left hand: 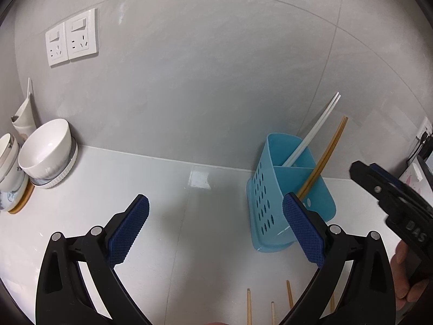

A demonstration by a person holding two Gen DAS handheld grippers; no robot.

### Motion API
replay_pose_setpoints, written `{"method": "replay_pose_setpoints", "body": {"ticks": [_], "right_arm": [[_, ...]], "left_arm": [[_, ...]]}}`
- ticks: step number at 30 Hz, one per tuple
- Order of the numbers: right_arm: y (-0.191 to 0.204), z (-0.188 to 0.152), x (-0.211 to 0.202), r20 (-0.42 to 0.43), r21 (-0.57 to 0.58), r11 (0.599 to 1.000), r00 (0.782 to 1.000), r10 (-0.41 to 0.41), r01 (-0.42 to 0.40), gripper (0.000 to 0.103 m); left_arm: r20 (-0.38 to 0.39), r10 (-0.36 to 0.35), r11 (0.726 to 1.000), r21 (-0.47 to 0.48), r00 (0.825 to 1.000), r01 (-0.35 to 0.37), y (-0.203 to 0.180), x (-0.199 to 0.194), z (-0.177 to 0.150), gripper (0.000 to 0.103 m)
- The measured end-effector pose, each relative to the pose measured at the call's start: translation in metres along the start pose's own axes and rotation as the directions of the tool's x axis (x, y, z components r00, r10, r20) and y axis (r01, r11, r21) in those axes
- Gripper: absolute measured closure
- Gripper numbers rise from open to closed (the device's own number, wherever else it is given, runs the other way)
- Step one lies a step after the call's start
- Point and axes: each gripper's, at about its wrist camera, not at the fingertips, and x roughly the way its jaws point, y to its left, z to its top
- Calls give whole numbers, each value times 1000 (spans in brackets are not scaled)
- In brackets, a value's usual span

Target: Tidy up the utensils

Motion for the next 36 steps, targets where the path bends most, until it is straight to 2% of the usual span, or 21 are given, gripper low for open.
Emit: {"method": "replay_pose_setpoints", "body": {"ticks": [5,9,20,24,26,36], "right_arm": [[-7,-5,-21,-28,-17,999,999,-38,37,24],[-13,-18,-32,-72,-24,998,995,-67,65,18],[-29,-70,-41,-233,-28,991,963,-132,129,17],[-38,-96,-41,-311,-34,987,937,-159,156,18],[-43,-110,-39,-366,-37,985,914,-173,171,18],[-62,-173,-31,-558,7,980,814,-161,198,18]], "left_arm": [[-14,5,1000,13,1000,-5,-5,-6,-4,6],[-32,7,1000,27,999,-6,-12,-13,-11,6],[-167,28,999,48,986,-21,-21,-15,-51,6],[-230,32,999,45,973,-22,-20,-11,-70,6],[-266,31,999,42,963,-20,-20,-7,-80,6],[-435,36,997,74,900,-4,-29,12,-142,6]]}}
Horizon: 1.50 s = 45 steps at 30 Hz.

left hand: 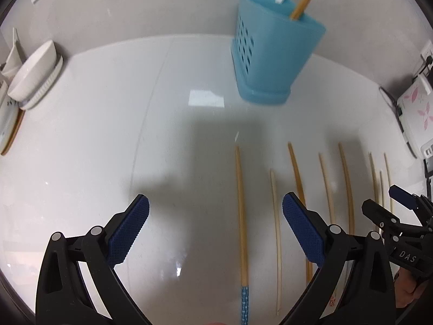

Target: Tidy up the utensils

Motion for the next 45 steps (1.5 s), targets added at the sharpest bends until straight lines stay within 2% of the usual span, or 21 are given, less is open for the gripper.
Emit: {"method": "replay_pose_setpoints", "body": {"ticks": [5,12,23,29,35,37,38,39,40,45], "right_arm": [[-3,-16,16,-80,15,1000,997,-5,6,21],[3,-27,24,-148,3,1000,989,-14,15,30],[8,-29,33,-214,2,1000,977,-10,11,52],[14,-22,38,-226,-18,1000,974,-26,23,58],[26,-24,41,-241,-27,998,969,-59,54,77],[27,-23,43,-251,-16,998,966,-56,54,84],[28,-22,43,-254,-12,998,966,-57,55,86],[27,-22,44,-258,-8,998,964,-57,57,95],[26,-22,45,-262,-7,998,963,-57,57,96],[14,-18,42,-266,17,999,963,-41,47,96]], "left_arm": [[-68,23,1000,12,997,-22,-9,14,-22,6],[-129,37,999,20,991,-34,-16,25,-41,6],[-196,40,999,8,980,-39,-19,32,-56,13],[-218,37,999,-4,975,-38,-14,32,-62,26],[-236,34,999,2,971,-34,-21,25,-59,48],[-240,27,1000,11,970,-25,-20,21,-58,67],[-243,23,1000,20,970,-19,-21,20,-58,73],[-246,22,1000,27,969,-16,-22,21,-58,87],[-251,20,999,31,968,-13,-23,21,-58,96],[-256,6,1000,18,967,-1,-31,25,-56,96]]}}
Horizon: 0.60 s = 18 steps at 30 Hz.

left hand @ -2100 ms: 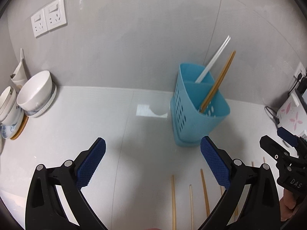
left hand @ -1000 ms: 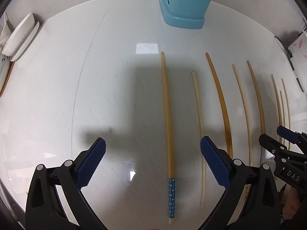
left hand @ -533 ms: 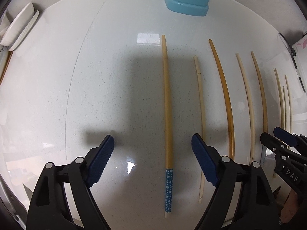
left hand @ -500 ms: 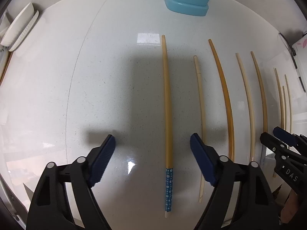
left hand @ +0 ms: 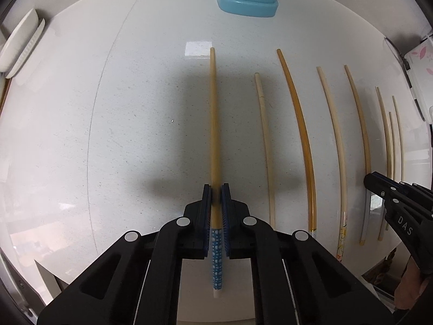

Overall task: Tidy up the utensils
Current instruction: 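Grasp another blue-patterned chopstick with the left tool while the right tool grasps one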

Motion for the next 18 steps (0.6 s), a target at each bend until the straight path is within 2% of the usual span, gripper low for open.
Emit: {"method": "replay_pose_setpoints", "body": {"ticks": [8,18], "right_arm": [[-23,-1,-1,8,27,999,999,33,-33,96],[-33,-5,-28,109,26,996,990,85,-89,96]], "left_arm": [[29,-6,1000,-10,1000,6,4,-5,2,96],[143,-45,999,-18,989,49,14,-36,-2,96]]}}
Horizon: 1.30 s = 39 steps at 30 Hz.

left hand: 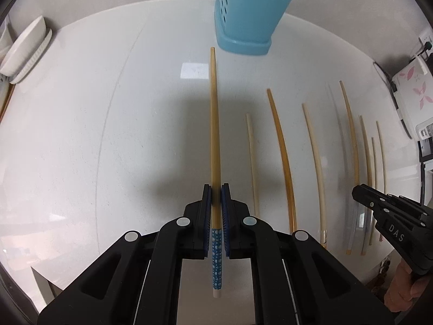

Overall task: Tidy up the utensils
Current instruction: 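Grasp another blue-patterned chopstick with the left tool while the right tool grasps one, then lower the chopstick into the blue holder and open the left tool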

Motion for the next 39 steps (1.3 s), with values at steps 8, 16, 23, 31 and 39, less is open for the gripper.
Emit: {"method": "replay_pose_setpoints", "body": {"ticks": [8,16,23,31,39], "right_arm": [[-3,12,-35,116,8,999,992,52,-53,96],[6,44,-75,236,-3,997,969,76,-77,96],[12,71,-98,321,-21,994,941,108,-107,96],[23,96,-119,412,-39,990,900,142,-138,96],[31,125,-128,470,-48,986,868,164,-160,96]], "left_arm": [[104,4,1000,-9,995,-3,8,-33,16,96],[238,8,1000,-17,971,-3,5,-80,47,96],[348,-1,1000,-26,938,11,6,-110,80,96],[448,-28,999,0,894,32,-6,-128,116,96],[578,-95,995,38,811,90,-17,-137,149,96]]}}
